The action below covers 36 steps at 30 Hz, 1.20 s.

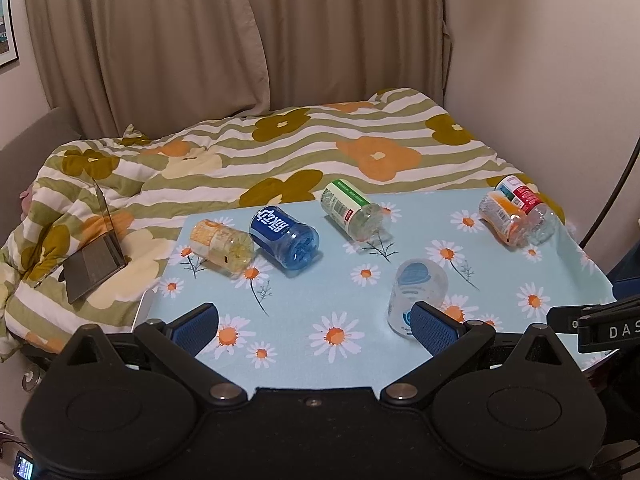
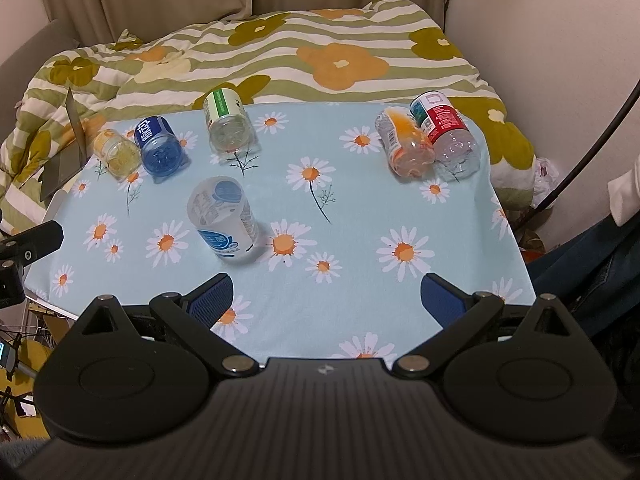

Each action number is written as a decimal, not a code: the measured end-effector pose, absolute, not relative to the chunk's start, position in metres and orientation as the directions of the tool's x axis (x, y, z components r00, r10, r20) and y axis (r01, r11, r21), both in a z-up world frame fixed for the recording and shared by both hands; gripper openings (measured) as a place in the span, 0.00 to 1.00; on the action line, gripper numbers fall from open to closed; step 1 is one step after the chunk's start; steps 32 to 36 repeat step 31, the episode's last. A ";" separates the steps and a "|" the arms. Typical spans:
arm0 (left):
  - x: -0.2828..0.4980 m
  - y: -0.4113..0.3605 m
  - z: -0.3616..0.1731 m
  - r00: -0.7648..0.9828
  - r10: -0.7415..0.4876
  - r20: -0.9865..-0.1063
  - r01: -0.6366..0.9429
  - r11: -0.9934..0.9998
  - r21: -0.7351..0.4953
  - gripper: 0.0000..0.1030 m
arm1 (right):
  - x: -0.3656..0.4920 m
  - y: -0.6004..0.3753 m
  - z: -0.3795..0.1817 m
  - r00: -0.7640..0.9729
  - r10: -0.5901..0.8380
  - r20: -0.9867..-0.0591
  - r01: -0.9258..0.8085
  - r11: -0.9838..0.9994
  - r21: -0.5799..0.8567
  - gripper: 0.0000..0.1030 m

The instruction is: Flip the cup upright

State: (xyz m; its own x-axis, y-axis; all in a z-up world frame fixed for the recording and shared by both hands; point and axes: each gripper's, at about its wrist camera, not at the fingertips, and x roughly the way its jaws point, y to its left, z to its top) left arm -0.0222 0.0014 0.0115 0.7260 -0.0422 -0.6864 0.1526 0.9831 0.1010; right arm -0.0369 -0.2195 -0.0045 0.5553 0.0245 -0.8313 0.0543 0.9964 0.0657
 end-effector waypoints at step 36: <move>-0.008 0.016 0.003 0.730 -0.056 -0.681 0.158 0.984 0.089 1.00 | -0.032 -0.217 -0.007 0.556 0.006 -0.831 0.074 0.996 0.056 1.00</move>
